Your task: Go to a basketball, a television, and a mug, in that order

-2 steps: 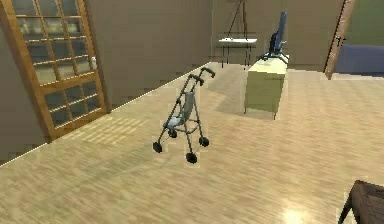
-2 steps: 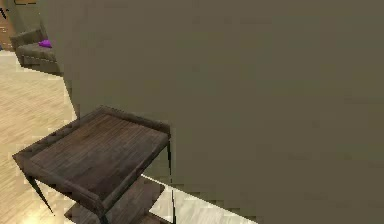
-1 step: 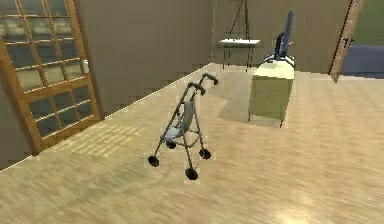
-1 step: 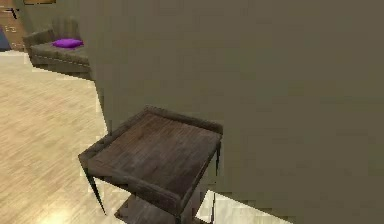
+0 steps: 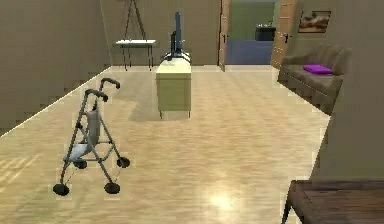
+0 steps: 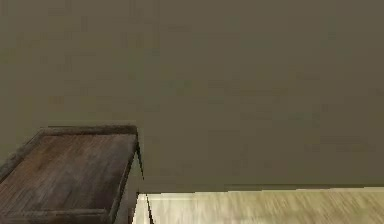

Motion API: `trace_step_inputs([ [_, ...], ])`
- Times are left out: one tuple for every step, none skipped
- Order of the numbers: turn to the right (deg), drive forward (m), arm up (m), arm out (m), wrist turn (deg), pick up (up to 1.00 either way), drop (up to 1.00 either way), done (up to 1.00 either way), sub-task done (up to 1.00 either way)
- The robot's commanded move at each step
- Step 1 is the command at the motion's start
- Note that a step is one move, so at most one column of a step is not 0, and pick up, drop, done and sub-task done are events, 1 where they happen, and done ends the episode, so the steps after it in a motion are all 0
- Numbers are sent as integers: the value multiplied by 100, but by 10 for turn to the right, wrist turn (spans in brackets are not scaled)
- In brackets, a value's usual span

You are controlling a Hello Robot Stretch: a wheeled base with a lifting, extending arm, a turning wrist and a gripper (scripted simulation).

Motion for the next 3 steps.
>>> trace_step_inputs([
  [0,100,0,0,0,0,0,0,0],
  [0,100,0,0,0,0,0,0,0],
  [0,40,0,0,0,0,0,0,0],
])
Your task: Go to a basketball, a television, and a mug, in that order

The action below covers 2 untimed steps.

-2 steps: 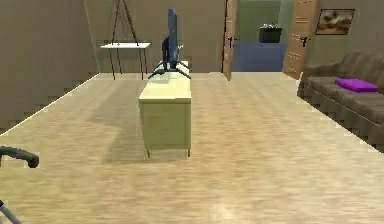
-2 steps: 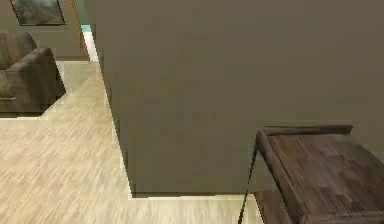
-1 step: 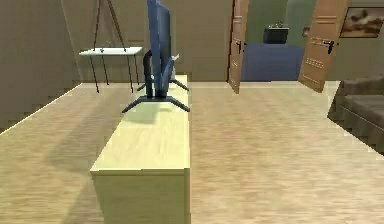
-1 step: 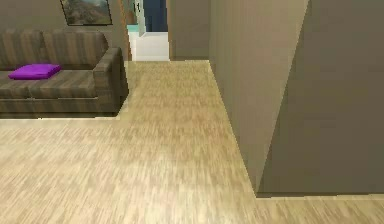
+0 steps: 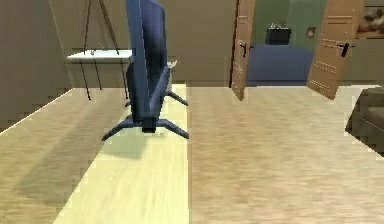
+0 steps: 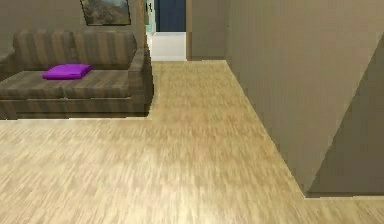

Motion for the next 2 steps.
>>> trace_step_inputs([
  [-90,0,0,0,0,0,0,0,0],
  [0,0,0,0,0,0,0,0,100],
])
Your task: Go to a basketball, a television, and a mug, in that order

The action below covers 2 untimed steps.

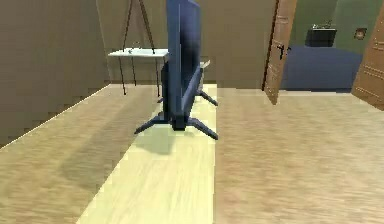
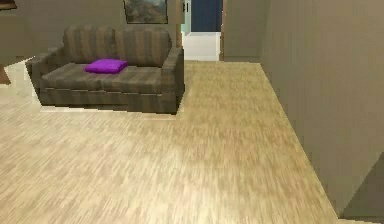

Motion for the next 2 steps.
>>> trace_step_inputs([
  [-450,0,0,0,0,0,0,0,0],
  [-450,0,0,0,0,0,0,0,0],
])
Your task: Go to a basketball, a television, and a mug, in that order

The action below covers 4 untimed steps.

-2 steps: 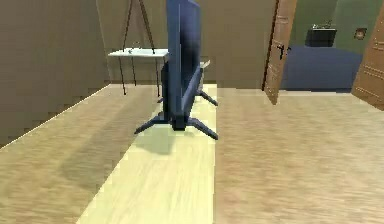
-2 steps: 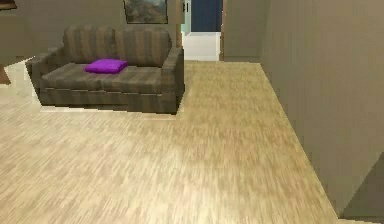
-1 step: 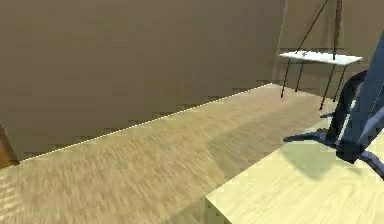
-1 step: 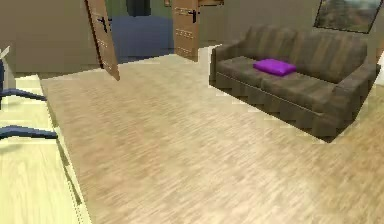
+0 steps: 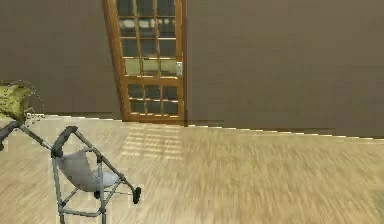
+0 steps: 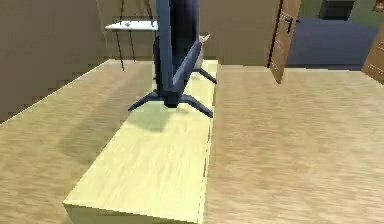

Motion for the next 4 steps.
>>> trace_step_inputs([
  [-450,0,0,0,0,0,0,0,0],
  [-330,0,0,0,0,0,0,0,0],
  [0,100,0,0,0,0,0,0,0],
  [-30,0,0,0,0,0,0,0,0],
])
